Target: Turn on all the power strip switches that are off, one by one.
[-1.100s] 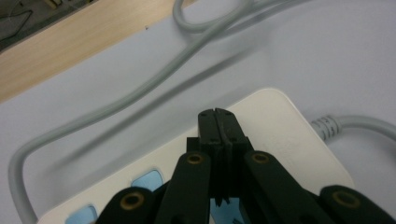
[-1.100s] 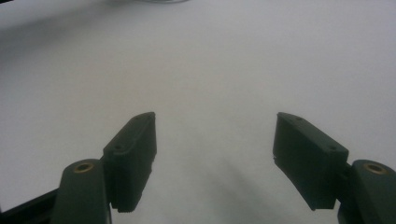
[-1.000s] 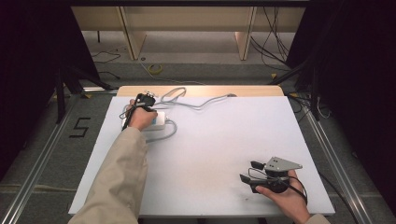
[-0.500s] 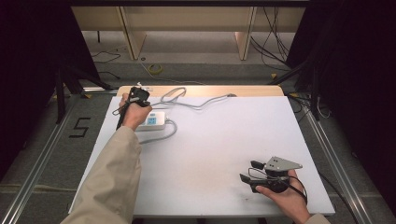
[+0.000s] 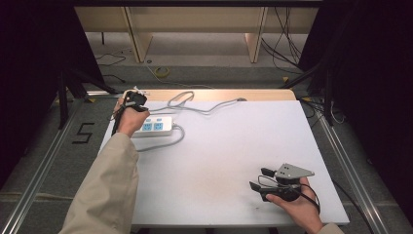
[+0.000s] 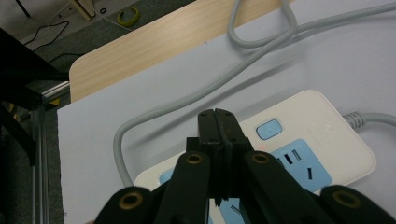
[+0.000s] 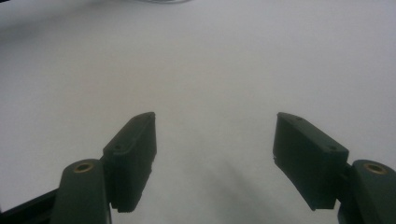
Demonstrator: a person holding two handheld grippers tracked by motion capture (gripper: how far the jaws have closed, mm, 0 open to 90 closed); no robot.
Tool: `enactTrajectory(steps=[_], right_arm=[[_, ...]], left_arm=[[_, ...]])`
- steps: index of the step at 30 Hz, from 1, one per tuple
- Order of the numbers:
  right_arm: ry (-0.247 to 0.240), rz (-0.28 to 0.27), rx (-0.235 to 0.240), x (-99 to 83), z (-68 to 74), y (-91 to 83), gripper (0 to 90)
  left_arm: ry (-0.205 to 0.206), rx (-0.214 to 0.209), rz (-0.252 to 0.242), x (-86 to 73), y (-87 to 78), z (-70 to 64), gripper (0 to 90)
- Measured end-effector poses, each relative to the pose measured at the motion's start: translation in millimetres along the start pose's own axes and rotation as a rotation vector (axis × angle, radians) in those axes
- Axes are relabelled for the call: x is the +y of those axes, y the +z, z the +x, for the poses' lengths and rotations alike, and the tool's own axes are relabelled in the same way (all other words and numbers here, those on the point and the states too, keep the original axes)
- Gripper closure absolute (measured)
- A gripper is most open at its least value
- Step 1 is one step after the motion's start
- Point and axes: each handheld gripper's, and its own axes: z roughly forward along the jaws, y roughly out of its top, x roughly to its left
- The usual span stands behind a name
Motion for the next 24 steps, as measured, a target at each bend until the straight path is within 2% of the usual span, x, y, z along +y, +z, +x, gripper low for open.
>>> enactTrajectory(steps=[12,24], right_arm=[[-0.002,-0.002,-0.002,0.0,0.0,-0.3,31.2],[-0.002,0.002,-0.004,-0.3,-0.3,-0.4,31.4]], left_arm=[[0.013,0.014,0.026,-4.7,1.6,6.0,90.0],[0.008,0.027,0.030,-7.5,2.4,12.5,90.0]])
